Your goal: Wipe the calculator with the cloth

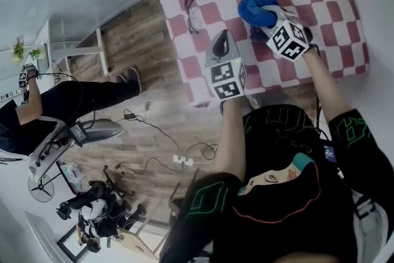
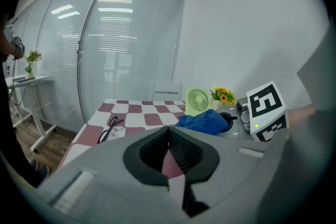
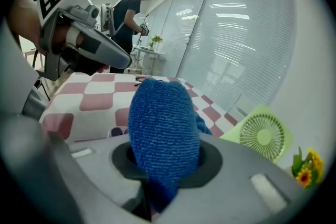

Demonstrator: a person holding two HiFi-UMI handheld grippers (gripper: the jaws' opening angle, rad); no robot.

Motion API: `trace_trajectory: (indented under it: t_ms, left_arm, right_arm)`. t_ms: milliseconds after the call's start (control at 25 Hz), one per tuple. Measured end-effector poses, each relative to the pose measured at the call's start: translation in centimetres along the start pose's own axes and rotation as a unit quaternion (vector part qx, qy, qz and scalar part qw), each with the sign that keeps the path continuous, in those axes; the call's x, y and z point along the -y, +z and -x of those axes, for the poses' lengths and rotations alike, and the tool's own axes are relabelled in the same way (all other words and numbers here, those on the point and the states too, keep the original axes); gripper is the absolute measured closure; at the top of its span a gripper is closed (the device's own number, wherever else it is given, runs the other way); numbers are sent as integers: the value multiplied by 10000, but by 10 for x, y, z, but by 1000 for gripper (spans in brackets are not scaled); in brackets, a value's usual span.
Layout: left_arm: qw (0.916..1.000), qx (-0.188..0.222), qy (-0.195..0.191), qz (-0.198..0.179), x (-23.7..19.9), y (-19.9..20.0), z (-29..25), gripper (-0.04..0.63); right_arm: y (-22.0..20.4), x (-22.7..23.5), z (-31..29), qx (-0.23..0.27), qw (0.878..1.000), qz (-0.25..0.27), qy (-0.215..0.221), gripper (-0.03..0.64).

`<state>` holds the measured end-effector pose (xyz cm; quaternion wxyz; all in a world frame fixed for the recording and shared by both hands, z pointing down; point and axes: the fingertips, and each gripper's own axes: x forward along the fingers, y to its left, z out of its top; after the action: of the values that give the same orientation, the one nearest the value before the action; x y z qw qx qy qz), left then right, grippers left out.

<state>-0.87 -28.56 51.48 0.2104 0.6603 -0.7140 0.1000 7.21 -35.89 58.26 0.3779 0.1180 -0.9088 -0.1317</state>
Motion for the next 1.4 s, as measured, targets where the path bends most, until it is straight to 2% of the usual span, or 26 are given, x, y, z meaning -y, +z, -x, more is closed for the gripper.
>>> trace_trajectory:
  t_ms: [360,720,960,1120,1240,1320,1400]
  left_arm:
    - [9999,77,81,123,-7,5,0,584]
    - [9997,142,81,170,-10,12,-4,584]
    - [9996,196,21,186,-7,18,-9,584]
    - [9995,277,-101,151,0,28,-15,584]
    - [9993,329,-147,112,5,35,-17,584]
    - [9990,395,-183,96,8,42,-20,584]
    - [9986,468,-209,99,10,49,-21,584]
  right_arm:
    - [5,-38,5,-15,9982,212,563,517]
    - [5,-60,17,-37,9972,-34,741,517]
    - [7,-77,26,-58,9922,-190,1227,517]
    - [8,-90,35,-81,9858,-225,1664,517]
    - [11,-107,44,-10,9751,-230,2206,518]
    - [18,-112,53,209,9662,-354,2546,518]
    - [29,-107,61,593,9593,-644,2684,520]
